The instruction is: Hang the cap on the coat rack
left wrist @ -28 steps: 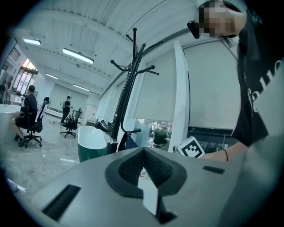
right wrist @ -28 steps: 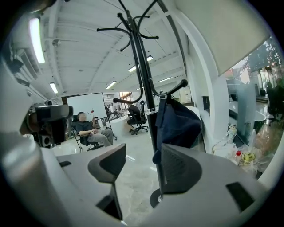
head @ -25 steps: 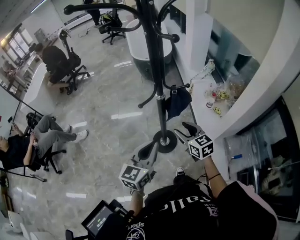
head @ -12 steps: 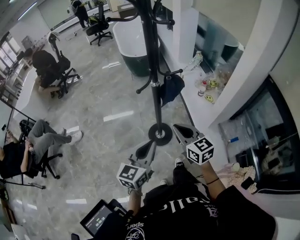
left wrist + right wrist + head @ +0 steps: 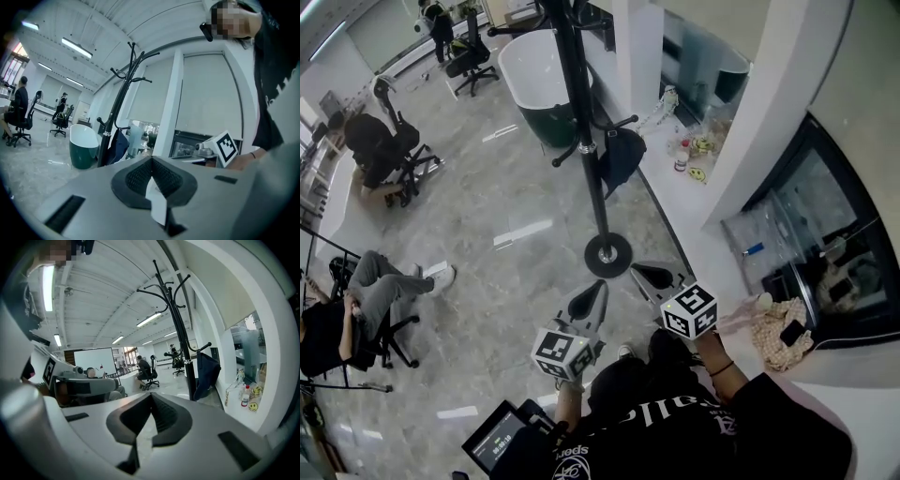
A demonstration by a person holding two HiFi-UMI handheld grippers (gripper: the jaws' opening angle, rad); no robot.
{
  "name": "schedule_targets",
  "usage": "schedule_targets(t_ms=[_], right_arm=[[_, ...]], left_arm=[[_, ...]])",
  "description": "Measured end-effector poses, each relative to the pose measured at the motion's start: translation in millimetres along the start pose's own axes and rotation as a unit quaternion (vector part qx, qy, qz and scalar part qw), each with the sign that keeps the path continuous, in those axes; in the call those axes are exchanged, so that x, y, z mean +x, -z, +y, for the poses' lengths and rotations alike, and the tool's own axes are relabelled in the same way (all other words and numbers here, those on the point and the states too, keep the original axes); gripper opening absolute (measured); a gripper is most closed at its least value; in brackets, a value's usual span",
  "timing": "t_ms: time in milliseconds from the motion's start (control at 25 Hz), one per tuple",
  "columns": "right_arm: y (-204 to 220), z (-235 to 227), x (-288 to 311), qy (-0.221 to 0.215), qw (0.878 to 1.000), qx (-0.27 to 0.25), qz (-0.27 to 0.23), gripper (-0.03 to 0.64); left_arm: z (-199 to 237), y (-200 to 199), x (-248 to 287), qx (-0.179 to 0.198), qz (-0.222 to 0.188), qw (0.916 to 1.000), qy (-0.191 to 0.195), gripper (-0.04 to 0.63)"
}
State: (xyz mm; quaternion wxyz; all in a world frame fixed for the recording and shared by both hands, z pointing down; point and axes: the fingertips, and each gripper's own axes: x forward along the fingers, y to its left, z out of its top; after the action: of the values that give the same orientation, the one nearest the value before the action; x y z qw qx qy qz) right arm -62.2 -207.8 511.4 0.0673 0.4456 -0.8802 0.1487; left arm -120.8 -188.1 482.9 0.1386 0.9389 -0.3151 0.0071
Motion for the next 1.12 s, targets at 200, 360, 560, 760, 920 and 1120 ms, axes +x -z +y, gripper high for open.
schedule_targets(t_ms=[200,360,560,760,920,1120], right_arm=[[7.9,9.0,-23.6,-0.01,1.0,-0.001,-0.001,0.015],[12.4,12.6,-48.7,-0.018,1.0,0.001,-0.003,0.015],[28.7,18.7,-98.0,-0.036,0.999,0.002,0.002,0.015],[46.9,25.5,-161.2,-0.056,0.998,-0.003,0.009,0.015],[65.1,30.6,-209.5,-0.069,0.997,-0.008,0.014,0.015],[89.4,42.5,-257.3,-0.083,0.996,-0.005,0.026,0.015]], left_arm=[[-28.1,7.9,1.3,0.002,0.001,1.0,0.007,-0.003],[-52.4,7.7,0.1,0.005,-0.001,1.0,-0.002,-0.002],[-96.4,17.4,-1.9,0.006,-0.004,0.9997,-0.023,-0.002],[-163.7,35.8,-0.7,-0.005,-0.007,0.9995,-0.03,-0.002],[-215.4,55.5,-7.4,-0.007,-0.008,0.9991,-0.04,-0.002],[-265.8,80.8,-23.7,-0.016,0.001,0.9983,-0.056,-0.002]])
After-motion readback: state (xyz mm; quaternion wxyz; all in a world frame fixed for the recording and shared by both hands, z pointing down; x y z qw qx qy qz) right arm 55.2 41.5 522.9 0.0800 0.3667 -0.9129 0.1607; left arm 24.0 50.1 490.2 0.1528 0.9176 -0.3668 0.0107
